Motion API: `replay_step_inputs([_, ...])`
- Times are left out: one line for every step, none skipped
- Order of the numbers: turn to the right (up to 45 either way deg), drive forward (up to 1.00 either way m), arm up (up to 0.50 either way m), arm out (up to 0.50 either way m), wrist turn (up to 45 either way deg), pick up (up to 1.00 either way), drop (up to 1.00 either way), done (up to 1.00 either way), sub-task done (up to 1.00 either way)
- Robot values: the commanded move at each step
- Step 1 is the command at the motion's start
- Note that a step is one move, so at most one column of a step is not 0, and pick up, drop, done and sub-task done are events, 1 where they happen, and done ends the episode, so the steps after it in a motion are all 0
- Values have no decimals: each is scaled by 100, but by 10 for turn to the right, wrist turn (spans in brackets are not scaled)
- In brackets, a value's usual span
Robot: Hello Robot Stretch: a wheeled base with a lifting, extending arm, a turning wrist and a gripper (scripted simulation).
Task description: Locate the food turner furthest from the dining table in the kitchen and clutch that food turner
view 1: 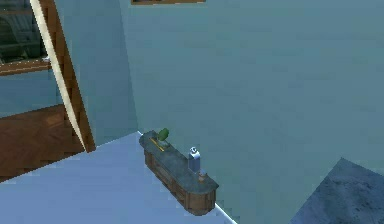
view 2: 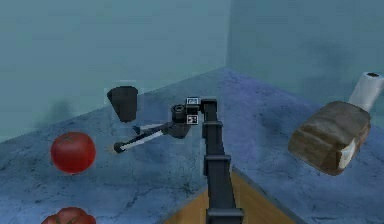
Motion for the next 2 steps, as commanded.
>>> replay_step_inputs([0,0,0,0,0,100,0,0,0])
replay_step_inputs([0,0,10,0,0,0,0,0,0])
